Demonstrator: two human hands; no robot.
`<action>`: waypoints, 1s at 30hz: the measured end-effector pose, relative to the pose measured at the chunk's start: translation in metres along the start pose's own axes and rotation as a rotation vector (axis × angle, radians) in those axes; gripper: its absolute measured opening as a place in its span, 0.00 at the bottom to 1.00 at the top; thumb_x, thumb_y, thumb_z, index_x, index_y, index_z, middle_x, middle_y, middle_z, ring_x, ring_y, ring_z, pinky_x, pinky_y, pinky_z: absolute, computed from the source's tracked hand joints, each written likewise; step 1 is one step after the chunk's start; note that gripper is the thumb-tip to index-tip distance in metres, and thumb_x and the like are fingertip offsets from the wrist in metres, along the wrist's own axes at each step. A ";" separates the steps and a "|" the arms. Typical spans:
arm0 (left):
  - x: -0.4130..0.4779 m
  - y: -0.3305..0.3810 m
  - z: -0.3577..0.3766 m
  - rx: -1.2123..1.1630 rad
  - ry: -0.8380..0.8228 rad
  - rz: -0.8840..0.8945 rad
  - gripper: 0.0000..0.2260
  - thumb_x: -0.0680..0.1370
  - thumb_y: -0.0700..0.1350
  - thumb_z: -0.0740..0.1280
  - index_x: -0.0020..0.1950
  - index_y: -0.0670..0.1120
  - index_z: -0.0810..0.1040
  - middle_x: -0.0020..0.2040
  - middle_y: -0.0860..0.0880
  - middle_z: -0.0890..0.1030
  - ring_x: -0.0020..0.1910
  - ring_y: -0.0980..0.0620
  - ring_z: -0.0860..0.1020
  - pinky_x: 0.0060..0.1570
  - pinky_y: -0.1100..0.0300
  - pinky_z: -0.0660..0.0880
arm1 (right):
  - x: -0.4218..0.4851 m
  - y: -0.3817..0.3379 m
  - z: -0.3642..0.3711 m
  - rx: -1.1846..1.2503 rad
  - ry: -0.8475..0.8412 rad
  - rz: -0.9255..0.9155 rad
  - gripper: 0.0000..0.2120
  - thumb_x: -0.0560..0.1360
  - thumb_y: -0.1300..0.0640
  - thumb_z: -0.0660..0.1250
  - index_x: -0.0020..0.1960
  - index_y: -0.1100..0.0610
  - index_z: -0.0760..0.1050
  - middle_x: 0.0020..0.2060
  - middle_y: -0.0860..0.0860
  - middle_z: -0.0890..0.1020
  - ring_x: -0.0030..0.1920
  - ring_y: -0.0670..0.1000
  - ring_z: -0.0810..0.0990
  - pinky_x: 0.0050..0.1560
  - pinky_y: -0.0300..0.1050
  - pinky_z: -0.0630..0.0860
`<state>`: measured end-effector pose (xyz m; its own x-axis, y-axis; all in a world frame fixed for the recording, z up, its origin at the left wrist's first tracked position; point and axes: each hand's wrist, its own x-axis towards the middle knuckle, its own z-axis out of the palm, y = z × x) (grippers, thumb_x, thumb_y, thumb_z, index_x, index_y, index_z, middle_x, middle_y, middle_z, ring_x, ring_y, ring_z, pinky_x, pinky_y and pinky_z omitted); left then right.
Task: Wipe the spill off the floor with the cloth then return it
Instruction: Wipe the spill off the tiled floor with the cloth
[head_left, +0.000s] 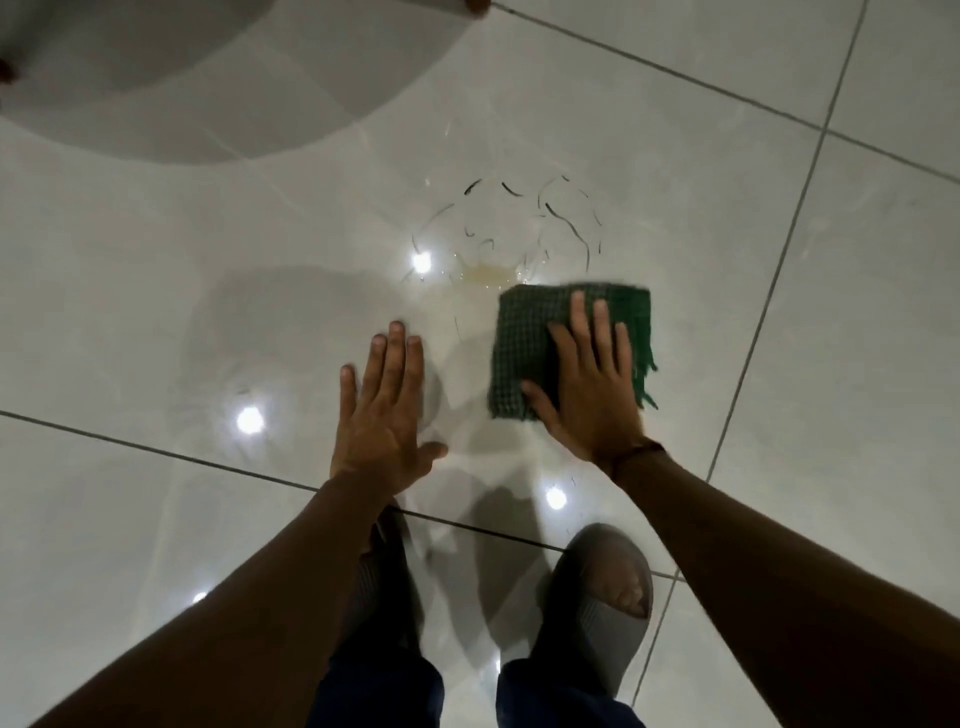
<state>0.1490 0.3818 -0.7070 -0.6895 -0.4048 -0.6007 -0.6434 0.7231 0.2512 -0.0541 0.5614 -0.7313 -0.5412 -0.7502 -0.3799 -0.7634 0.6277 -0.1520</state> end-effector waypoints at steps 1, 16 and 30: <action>-0.001 0.001 0.000 0.008 0.001 -0.012 0.64 0.73 0.65 0.76 0.88 0.46 0.32 0.87 0.46 0.28 0.87 0.43 0.32 0.86 0.36 0.41 | 0.008 -0.017 0.004 0.035 0.009 0.025 0.41 0.85 0.30 0.46 0.86 0.57 0.59 0.89 0.62 0.52 0.88 0.69 0.49 0.87 0.73 0.45; 0.034 0.102 0.015 0.046 0.084 0.412 0.70 0.62 0.73 0.77 0.89 0.40 0.46 0.90 0.41 0.44 0.89 0.40 0.44 0.87 0.41 0.48 | 0.023 0.069 0.001 0.066 0.120 0.425 0.38 0.87 0.34 0.44 0.90 0.53 0.42 0.89 0.60 0.44 0.89 0.68 0.45 0.86 0.72 0.41; 0.045 0.106 0.012 0.166 0.000 0.492 0.70 0.64 0.78 0.73 0.89 0.40 0.42 0.90 0.40 0.41 0.89 0.41 0.42 0.87 0.43 0.47 | -0.033 0.097 0.022 0.039 0.139 0.394 0.38 0.88 0.34 0.48 0.90 0.53 0.46 0.89 0.62 0.49 0.88 0.70 0.48 0.86 0.75 0.48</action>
<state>0.0539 0.4471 -0.7162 -0.8973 0.0053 -0.4415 -0.1815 0.9071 0.3797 -0.1028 0.6522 -0.7531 -0.8338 -0.4703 -0.2891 -0.4761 0.8777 -0.0549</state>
